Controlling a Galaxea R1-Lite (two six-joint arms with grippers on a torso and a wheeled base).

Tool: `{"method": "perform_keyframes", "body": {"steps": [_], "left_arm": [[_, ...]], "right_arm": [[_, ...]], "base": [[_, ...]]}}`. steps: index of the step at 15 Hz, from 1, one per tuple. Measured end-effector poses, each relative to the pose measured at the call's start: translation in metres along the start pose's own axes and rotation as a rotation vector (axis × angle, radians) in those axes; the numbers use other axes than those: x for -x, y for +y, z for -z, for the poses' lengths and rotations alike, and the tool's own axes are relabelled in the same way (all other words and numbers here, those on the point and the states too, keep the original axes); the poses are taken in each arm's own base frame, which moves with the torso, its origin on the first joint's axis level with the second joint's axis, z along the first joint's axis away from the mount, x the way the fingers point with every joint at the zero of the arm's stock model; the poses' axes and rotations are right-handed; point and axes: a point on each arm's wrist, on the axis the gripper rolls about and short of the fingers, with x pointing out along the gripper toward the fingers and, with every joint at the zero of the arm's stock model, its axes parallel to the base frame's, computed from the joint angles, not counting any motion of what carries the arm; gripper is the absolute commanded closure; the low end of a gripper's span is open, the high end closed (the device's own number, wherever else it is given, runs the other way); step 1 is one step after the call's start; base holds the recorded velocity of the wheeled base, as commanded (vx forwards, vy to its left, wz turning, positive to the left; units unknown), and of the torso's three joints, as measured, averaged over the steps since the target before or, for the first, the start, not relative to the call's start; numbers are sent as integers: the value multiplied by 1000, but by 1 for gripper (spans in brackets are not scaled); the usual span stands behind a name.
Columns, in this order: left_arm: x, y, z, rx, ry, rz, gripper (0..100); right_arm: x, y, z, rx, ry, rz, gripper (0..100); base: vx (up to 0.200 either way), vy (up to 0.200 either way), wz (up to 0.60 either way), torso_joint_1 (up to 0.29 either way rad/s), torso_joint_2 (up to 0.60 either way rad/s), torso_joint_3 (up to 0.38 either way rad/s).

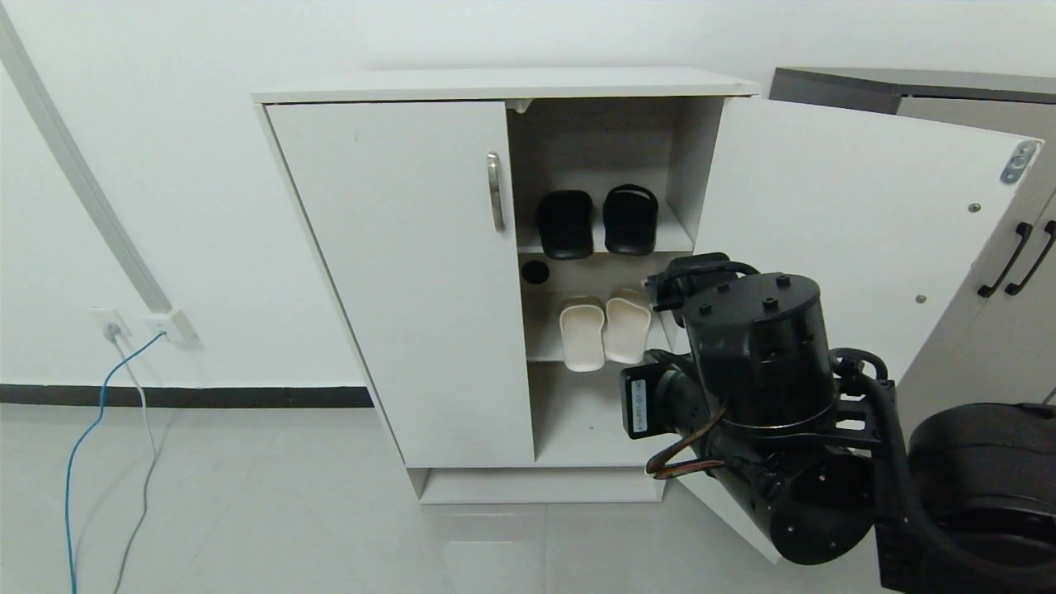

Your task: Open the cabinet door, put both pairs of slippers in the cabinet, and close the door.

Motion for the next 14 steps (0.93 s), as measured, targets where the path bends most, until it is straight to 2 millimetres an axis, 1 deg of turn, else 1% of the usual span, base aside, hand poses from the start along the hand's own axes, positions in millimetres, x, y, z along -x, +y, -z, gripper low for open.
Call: {"method": "perform_keyframes", "body": {"steps": [4, 5, 8, 11, 14], "left_arm": [[0, 0, 0, 1, 0, 0, 100], [0, 0, 0, 1, 1, 0, 100], [0, 0, 1, 2, 3, 0, 100], [0, 0, 0, 1, -2, -1, 100], [0, 0, 0, 1, 0, 0, 100]], "right_arm": [[0, 0, 2, 4, 4, 1, 100], [0, 0, 2, 6, 6, 1, 100], [0, 0, 3, 9, 9, 0, 100], [-1, 2, 4, 11, 10, -2, 100], [-2, 0, 5, 11, 12, 4, 100]], "base": [[0, 0, 0, 0, 0, 0], [0, 0, 0, -7, -173, -178], [0, 0, 0, 1, -201, -347], [0, 0, 0, 36, -543, -377], [0, 0, 0, 103, -466, -364]]}}
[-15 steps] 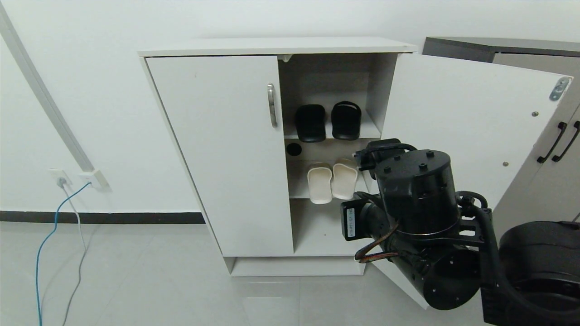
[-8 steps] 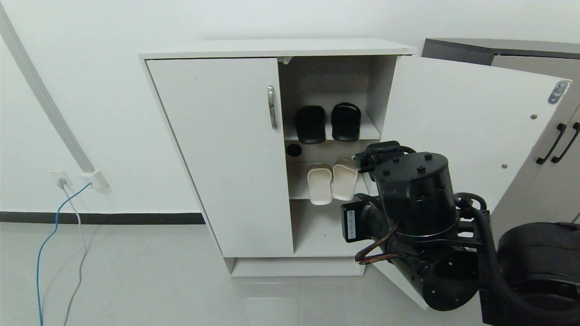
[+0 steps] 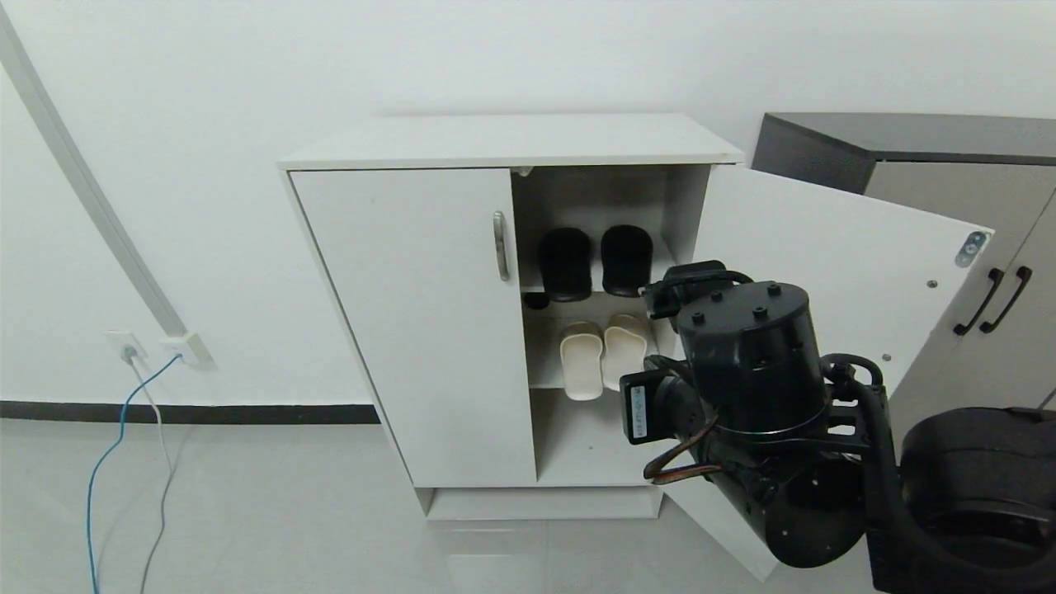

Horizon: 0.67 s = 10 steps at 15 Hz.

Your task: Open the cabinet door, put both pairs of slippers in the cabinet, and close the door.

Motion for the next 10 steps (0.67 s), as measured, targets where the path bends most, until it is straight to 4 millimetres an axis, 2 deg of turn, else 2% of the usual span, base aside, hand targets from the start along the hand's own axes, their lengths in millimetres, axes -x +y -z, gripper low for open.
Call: {"method": "perform_keyframes", "body": {"steps": [10], "left_arm": [[0, 0, 0, 0, 0, 0, 100]], "right_arm": [[0, 1, 1, 3, 3, -1, 100]], "base": [[0, 0, 0, 150, -478, -328]]}}
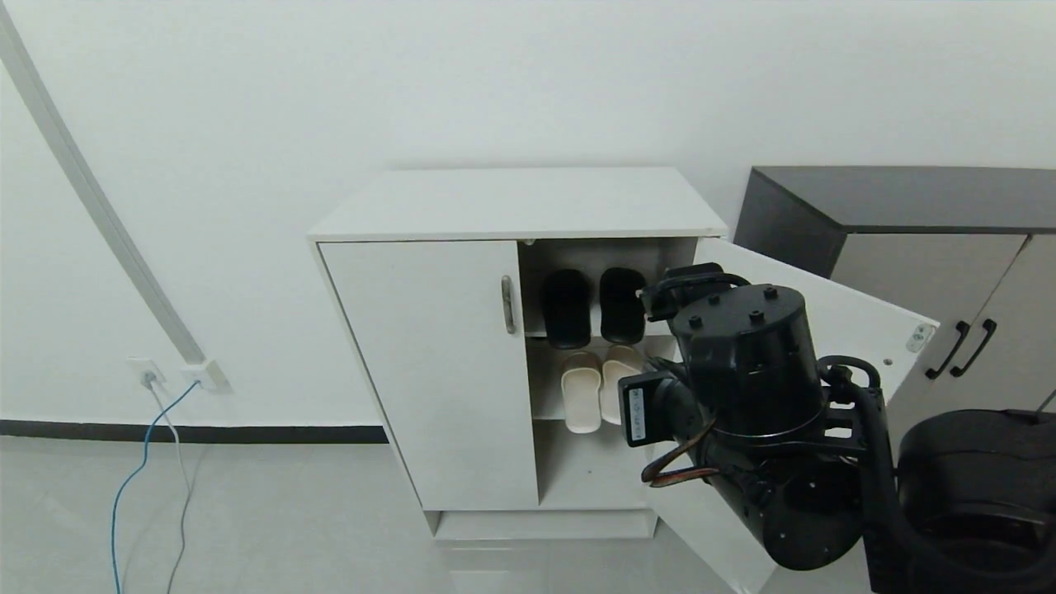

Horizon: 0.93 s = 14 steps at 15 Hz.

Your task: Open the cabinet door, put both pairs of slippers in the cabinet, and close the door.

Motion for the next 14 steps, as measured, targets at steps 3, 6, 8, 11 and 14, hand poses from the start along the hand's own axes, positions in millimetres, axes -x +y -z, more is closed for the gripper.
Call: {"method": "perform_keyframes", "body": {"steps": [3, 6, 8, 11, 14], "left_arm": [[0, 0, 0, 0, 0, 0, 100], [0, 0, 0, 1, 0, 0, 100], [0, 0, 0, 1, 0, 0, 100], [0, 0, 0, 1, 0, 0, 100], [0, 0, 0, 1, 0, 0, 100]], "right_arm": [[-1, -1, 0, -1, 0, 3, 100], [-2, -2, 0, -3, 1, 8, 100], [-3, -2, 1, -3, 2, 11, 100], [-8, -5, 0, -11, 3, 10, 100], [-10, -7, 2, -6, 9, 11, 100]], "base": [[0, 0, 0, 194, -512, -320], [0, 0, 0, 206, -530, -317], [0, 0, 0, 232, -554, -322], [0, 0, 0, 246, -571, -331], [0, 0, 0, 255, -590, -333]]}}
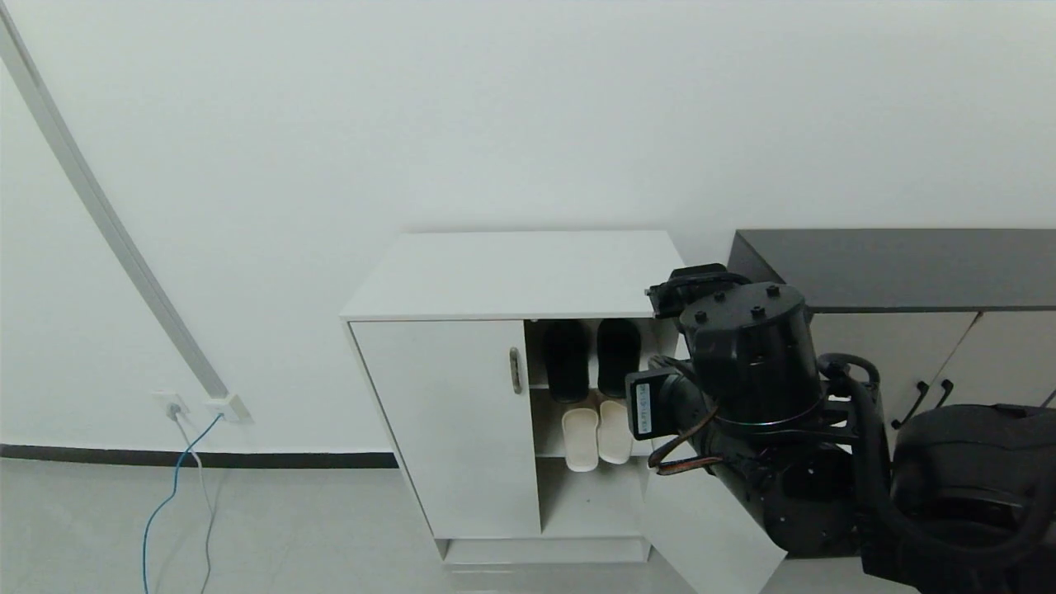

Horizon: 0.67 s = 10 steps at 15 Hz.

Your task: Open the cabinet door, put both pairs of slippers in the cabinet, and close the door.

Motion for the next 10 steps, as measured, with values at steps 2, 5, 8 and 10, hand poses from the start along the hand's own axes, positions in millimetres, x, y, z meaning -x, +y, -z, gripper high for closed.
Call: {"method": "perform_keyframes", "body": {"steps": [2, 5, 8, 10], "left_arm": [[0, 0, 0, 0, 0, 0, 100], [0, 0, 0, 0, 0, 0, 100], [0, 0, 0, 0, 1, 0, 100], [0, 0, 0, 0, 1, 0, 100]], "right_arm": [[0, 0, 1, 11, 2, -1, 100], [0, -1, 2, 14, 4, 0, 100], [-1, -1, 4, 22, 10, 2, 100], [-2, -1, 4, 22, 14, -7, 100]], "base": [[0, 0, 0, 205, -449, -251], [0, 0, 0, 108, -237, -128], [0, 0, 0, 0, 0, 0], [0, 0, 0, 0, 0, 0]]}}
